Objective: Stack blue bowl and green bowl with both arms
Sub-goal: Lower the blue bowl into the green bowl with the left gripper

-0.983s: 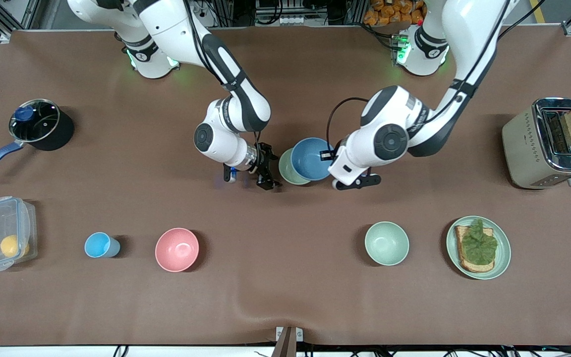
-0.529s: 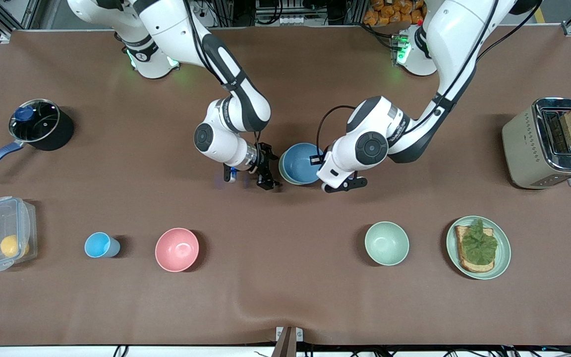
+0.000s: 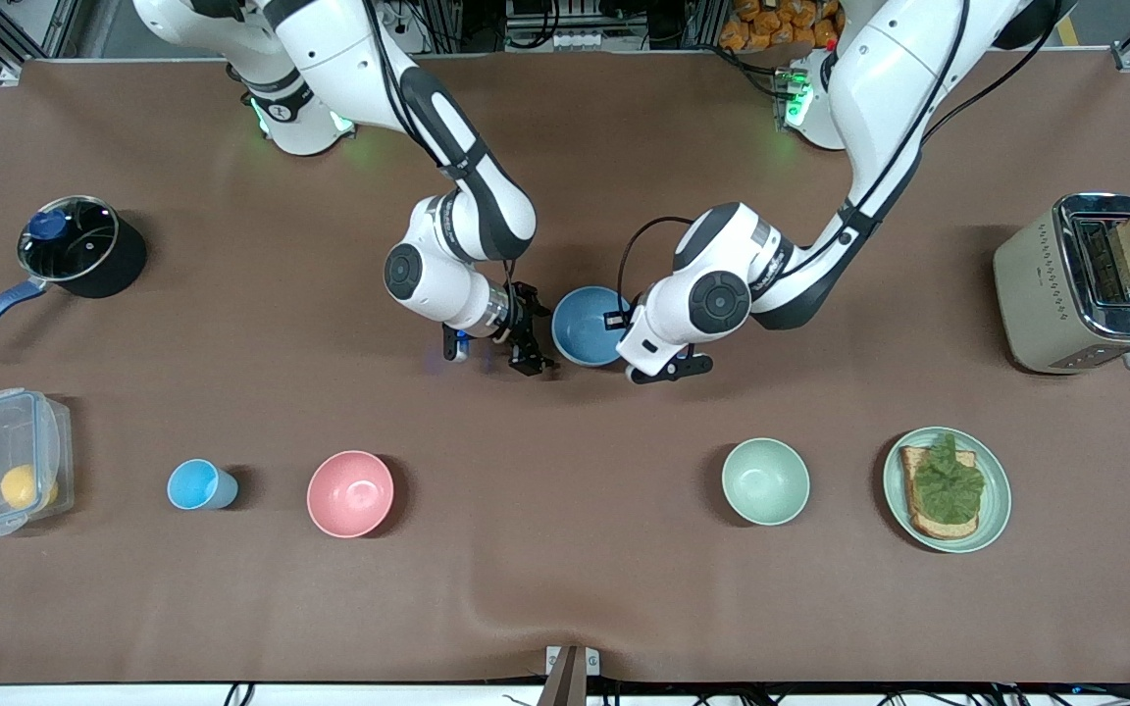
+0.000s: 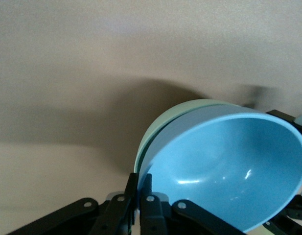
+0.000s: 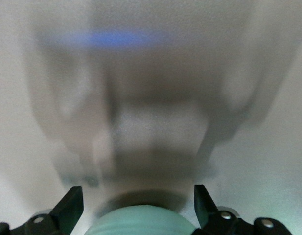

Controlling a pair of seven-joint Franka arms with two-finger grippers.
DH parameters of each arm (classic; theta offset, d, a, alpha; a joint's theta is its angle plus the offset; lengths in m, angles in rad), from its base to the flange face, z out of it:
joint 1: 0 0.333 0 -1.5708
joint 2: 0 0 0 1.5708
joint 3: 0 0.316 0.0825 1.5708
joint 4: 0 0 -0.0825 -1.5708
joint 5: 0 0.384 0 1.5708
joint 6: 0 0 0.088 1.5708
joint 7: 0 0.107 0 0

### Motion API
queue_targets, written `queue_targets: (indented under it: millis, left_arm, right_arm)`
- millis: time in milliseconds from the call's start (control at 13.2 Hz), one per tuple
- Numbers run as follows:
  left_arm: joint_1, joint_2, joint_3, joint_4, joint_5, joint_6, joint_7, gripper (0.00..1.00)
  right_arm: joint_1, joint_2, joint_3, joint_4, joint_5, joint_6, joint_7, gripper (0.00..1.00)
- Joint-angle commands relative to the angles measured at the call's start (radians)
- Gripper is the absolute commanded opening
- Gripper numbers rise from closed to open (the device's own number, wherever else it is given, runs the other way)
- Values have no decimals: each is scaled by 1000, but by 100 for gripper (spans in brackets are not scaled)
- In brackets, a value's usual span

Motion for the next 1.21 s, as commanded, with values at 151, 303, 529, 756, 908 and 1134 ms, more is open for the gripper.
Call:
queue_targets:
  millis: [151, 303, 529, 756, 908, 1134]
  left_arm:
    - [-33, 30, 3, 11, 44, 23, -88, 0]
    - [-33, 30, 1, 11, 44, 22, -90, 0]
    - [-30, 27, 3, 14, 46, 22, -88, 99]
    - [-14, -16, 1, 28, 51, 19, -88, 100]
    - [2, -92, 1, 29, 49, 3, -88, 100]
    - [64, -226, 1, 40, 51, -84, -80, 100]
  right_arm:
    - [2, 9, 0, 14, 33, -1, -27, 100]
    - [2, 9, 0, 14, 33, -1, -27, 100]
    - [2, 9, 0, 14, 33, -2, -27, 100]
    - [0, 6, 0, 14, 33, -4, -29, 100]
    - [0, 0, -2, 7, 23, -6, -26, 100]
    - [-4, -14, -6, -22, 16, -9, -90, 100]
